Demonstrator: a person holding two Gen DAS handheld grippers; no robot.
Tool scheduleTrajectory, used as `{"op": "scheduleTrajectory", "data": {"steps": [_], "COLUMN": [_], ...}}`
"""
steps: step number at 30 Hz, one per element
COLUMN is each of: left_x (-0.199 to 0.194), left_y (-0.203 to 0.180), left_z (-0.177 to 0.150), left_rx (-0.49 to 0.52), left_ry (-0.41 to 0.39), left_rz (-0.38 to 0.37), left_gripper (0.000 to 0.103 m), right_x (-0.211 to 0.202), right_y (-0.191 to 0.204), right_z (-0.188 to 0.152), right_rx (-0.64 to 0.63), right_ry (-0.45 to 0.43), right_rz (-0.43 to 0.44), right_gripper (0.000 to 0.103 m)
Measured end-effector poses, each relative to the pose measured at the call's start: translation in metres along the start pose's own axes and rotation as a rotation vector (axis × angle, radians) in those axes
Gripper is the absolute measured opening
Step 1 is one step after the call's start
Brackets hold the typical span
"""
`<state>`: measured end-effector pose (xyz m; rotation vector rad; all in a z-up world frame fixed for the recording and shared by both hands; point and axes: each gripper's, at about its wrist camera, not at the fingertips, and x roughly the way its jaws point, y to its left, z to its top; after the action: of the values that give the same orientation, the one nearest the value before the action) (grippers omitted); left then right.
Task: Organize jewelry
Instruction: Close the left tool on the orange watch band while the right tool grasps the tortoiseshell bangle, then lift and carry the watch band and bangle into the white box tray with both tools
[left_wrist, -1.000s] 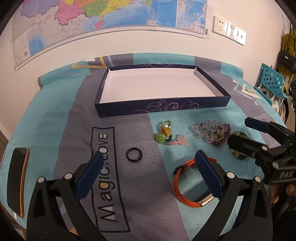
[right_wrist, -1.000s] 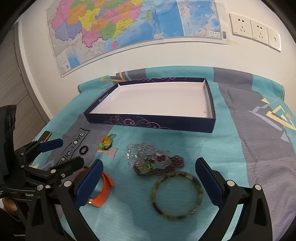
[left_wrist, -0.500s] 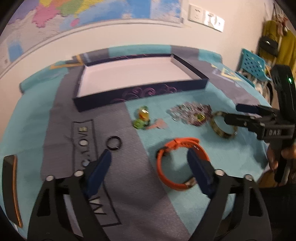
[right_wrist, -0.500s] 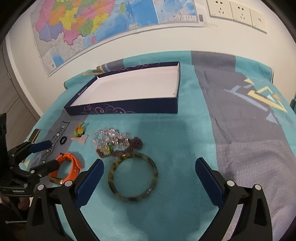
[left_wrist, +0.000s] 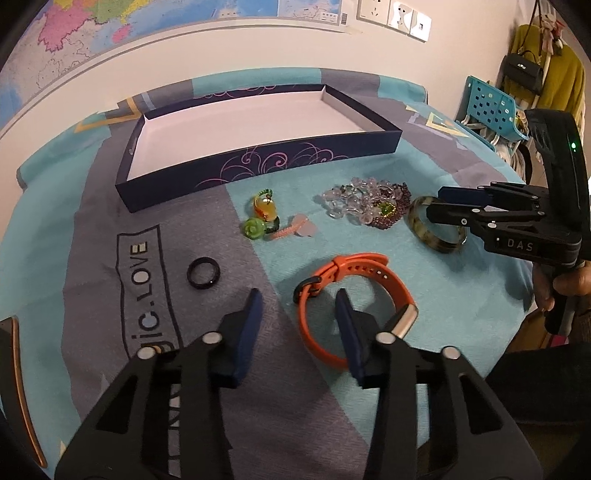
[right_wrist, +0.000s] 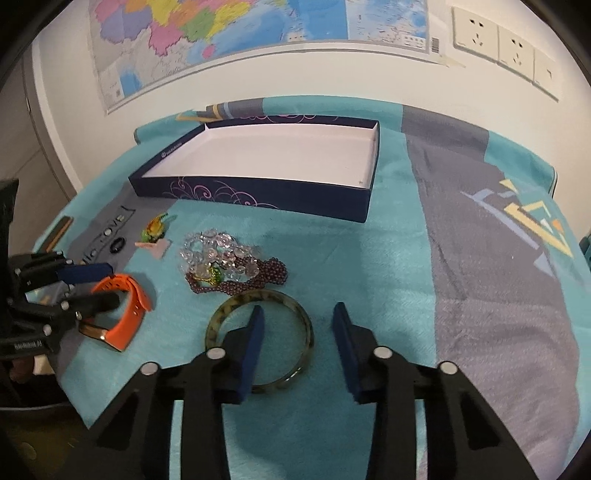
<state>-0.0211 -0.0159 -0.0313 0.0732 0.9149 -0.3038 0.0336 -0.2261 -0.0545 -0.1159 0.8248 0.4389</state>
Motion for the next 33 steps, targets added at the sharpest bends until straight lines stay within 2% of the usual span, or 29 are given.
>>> {"op": "scheduleTrajectory", "data": {"steps": [3, 5, 6, 9, 15, 23, 33], "left_x": [0.000, 0.000, -0.001, -0.003, -0.010, -0.022, -0.042], "left_y": [0.002, 0.002, 0.002, 0.001, 0.004, 0.012, 0.040], "left_z": [0.001, 0.001, 0.001, 0.003, 0.006, 0.016, 0.063], "left_rx": [-0.006, -0.007, -0.008, -0.010, -0.012, -0.015, -0.022], "left_ry": [0.004, 0.004, 0.006, 0.003, -0.020, -0.058, -0.152], "left_rz": [0.000, -0.007, -0.013, -0.019, -0.049, -0.056, -0.014], "left_gripper": [0.023, 0.017, 0.011, 0.007, 0.007, 0.008, 0.007], "right_x": [0.000, 0.000, 0.000, -0.002, -0.012, -0.021, -0.021], "right_y": [-0.001, -0.001, 0.000, -0.002, -0.010, -0.011, -0.018], "right_z": [0.000, 0.001, 0.002, 0.003, 0.005, 0.018, 0.071], "right_rx": [-0.016, -0.026, -0.031, -0.028, 0.025, 0.053, 0.038], "right_ry": [0.006, 0.014, 0.015, 0.020, -0.007, -0.050, -0.136], "right_rz": [-0.005, 0.004, 0.004, 0.015, 0.096, 0.150, 0.154], "right_gripper": [0.021, 0.008, 0.007, 0.006, 0.006, 0.006, 0.006]}}
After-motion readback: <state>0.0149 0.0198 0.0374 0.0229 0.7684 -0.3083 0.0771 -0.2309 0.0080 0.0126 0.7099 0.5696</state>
